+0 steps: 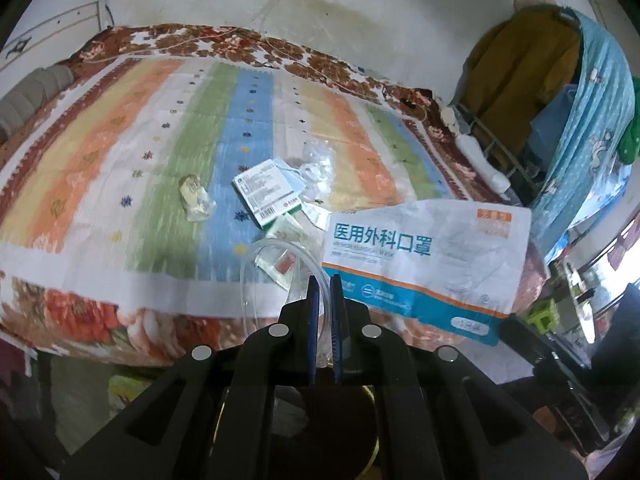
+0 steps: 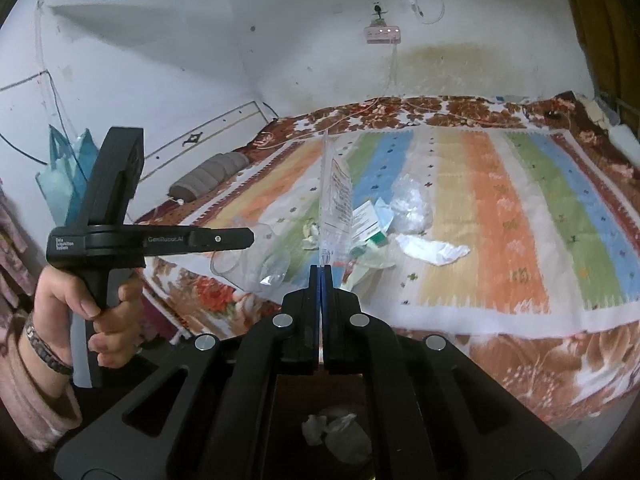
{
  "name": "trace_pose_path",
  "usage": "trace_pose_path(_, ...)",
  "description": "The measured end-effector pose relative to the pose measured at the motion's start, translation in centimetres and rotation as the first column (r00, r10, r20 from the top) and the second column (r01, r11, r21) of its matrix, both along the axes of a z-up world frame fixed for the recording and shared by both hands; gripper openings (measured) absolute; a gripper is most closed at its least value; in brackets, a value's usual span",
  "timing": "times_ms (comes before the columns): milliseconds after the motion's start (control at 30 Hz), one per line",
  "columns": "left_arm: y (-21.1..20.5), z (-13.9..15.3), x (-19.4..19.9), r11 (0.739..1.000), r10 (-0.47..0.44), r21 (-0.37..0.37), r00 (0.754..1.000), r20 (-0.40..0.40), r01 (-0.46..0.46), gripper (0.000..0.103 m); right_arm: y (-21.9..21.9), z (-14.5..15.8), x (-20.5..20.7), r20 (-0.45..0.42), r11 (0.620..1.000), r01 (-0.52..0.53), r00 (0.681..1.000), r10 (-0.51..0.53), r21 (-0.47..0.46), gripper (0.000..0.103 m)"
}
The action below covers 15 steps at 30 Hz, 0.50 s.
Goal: Collect trash
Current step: 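Carry held clear plastic in both grippers over the gold-rimmed bin and open both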
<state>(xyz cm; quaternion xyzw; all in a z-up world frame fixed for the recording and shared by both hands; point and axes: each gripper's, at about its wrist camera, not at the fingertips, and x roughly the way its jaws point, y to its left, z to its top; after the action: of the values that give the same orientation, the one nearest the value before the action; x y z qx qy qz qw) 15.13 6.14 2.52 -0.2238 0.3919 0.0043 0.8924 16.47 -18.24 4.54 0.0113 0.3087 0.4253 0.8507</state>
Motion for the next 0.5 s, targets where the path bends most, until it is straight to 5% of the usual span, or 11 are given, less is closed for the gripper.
trace_pose_path(500, -3.0, -3.0, -5.2, 1.000, -0.020, -0.011, 0.999, -0.031, 0.019, 0.005, -1.8, -2.7, -5.7, -0.075, 0.998, -0.061, 0.995, 0.060, -0.013, 0.000)
